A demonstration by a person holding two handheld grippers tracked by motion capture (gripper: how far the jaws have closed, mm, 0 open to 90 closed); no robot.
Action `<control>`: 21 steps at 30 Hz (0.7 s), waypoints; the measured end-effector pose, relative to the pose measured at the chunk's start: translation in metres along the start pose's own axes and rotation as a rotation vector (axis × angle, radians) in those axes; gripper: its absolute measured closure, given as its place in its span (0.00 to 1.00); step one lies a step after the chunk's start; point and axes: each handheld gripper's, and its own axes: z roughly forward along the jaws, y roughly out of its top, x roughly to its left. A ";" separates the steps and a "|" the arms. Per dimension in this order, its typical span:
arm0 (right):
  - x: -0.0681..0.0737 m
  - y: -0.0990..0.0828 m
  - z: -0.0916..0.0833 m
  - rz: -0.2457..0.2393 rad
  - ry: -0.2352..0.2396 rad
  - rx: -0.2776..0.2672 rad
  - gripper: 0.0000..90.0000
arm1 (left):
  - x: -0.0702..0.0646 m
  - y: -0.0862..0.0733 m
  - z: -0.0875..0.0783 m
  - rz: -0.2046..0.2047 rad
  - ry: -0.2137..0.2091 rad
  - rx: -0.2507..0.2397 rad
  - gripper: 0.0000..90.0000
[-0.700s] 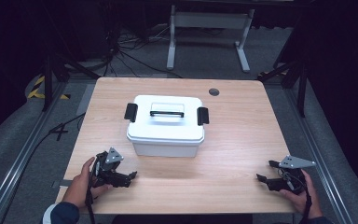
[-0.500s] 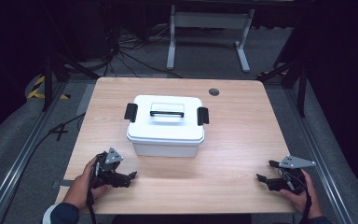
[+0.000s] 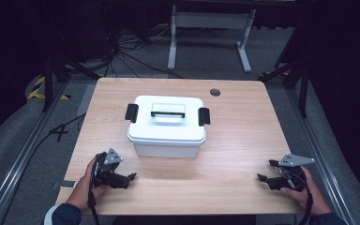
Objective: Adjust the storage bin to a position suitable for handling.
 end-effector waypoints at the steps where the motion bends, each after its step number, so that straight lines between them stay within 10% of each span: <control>1: 0.000 0.002 0.000 0.002 0.000 0.016 0.21 | 0.000 0.000 0.000 0.006 0.004 -0.001 0.00; 12: -0.001 0.027 0.001 -0.069 0.080 0.024 0.35 | 0.004 -0.005 -0.004 0.047 -0.038 -0.004 0.01; 21: 0.008 0.083 -0.008 -0.198 0.102 0.037 0.44 | 0.008 -0.008 -0.006 0.067 -0.056 -0.010 0.01</control>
